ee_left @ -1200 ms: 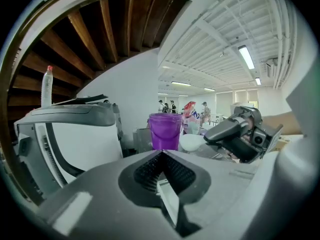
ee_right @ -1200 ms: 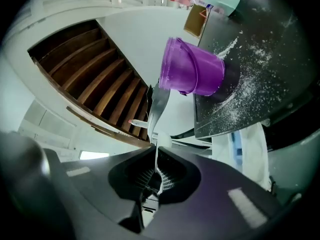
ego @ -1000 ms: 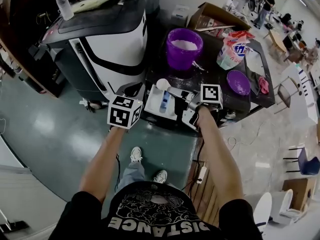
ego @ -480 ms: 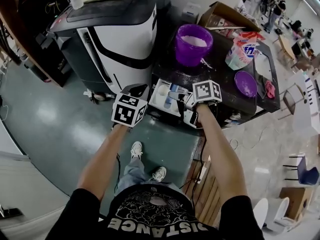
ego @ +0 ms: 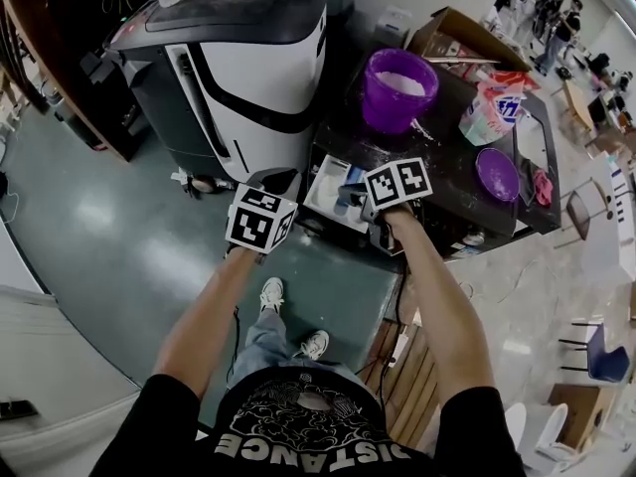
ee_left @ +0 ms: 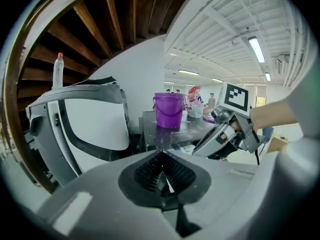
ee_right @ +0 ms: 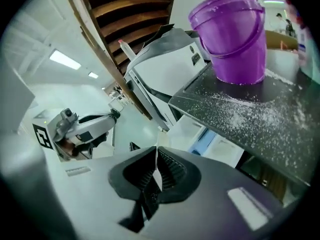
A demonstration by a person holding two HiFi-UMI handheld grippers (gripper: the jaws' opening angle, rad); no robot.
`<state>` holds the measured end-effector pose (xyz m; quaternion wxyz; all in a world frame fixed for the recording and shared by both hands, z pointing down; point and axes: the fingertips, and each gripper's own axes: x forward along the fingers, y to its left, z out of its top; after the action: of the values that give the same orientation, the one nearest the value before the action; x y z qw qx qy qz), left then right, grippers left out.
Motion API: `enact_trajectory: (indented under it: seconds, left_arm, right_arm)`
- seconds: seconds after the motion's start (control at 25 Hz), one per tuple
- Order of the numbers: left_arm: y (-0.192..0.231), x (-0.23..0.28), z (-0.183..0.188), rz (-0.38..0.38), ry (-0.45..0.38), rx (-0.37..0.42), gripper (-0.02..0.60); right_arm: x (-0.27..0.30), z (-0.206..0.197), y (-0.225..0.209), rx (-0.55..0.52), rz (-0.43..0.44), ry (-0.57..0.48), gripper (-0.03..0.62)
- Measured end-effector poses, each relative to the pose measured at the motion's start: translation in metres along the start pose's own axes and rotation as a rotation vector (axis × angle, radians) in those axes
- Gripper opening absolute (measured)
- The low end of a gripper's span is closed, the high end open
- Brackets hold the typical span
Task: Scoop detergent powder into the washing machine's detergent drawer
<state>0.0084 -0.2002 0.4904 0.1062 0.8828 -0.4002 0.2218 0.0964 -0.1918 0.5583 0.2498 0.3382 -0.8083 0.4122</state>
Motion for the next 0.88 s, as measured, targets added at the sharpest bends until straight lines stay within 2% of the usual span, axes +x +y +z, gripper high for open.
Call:
enact_trajectory:
  seconds: [0.4,0.88]
  left_arm:
    - [0.007,-0.007,-0.002,0.021,0.001,-0.002,0.000]
    - [0.012,-0.013,-0.009,0.038,0.012,-0.001,0.000]
  right_arm:
    - [0.009,-0.005,-0.002,-0.278,-0.135,0.123,0.037]
    - [0.018,-0.010,0.002,-0.534,-0.222,0.198,0.037]
